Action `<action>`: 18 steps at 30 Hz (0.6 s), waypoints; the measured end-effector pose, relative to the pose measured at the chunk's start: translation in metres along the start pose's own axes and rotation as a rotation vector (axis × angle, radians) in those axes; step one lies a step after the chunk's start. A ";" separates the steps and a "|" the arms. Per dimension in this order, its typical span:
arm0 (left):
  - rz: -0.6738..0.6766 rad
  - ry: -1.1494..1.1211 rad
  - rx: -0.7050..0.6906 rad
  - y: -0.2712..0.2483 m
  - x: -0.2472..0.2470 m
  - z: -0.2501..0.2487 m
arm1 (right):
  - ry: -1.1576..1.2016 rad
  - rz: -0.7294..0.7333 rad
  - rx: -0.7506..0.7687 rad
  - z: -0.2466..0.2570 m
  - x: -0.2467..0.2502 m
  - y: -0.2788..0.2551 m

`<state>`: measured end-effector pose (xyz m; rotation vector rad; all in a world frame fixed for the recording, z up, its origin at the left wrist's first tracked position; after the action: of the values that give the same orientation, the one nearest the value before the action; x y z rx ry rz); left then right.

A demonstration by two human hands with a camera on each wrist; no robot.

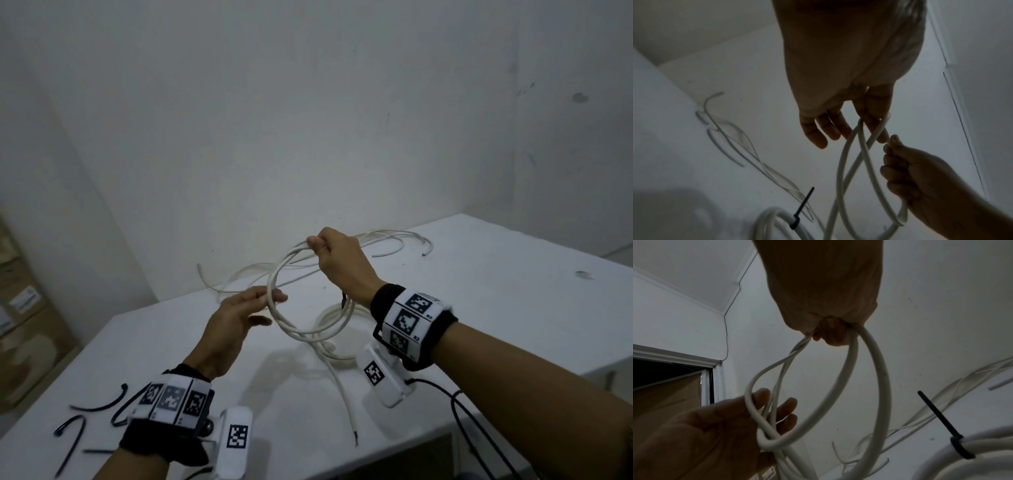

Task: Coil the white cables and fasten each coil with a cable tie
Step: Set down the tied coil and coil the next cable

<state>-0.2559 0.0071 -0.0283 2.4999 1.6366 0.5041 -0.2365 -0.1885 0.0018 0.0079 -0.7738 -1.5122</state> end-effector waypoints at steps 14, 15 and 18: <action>0.071 0.037 0.078 0.009 -0.008 -0.009 | -0.006 0.111 0.112 0.004 0.003 -0.004; 0.090 0.062 0.077 0.012 -0.010 -0.019 | -0.012 0.149 0.121 0.007 -0.001 -0.005; 0.105 0.136 0.091 0.023 -0.017 -0.043 | -0.017 0.215 0.167 0.014 -0.010 -0.006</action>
<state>-0.2564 -0.0212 0.0151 2.6837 1.6152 0.6382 -0.2470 -0.1738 0.0054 0.0362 -0.8844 -1.2432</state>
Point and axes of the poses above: each hand's wrist, its own y-axis towards the middle knuckle, its own x-axis out of the back of the hand, z = x × y, the point moved 2 cm from there along y, towards the middle knuckle, and after that the axes turned 11 degrees about z, right-handed, at the moved point
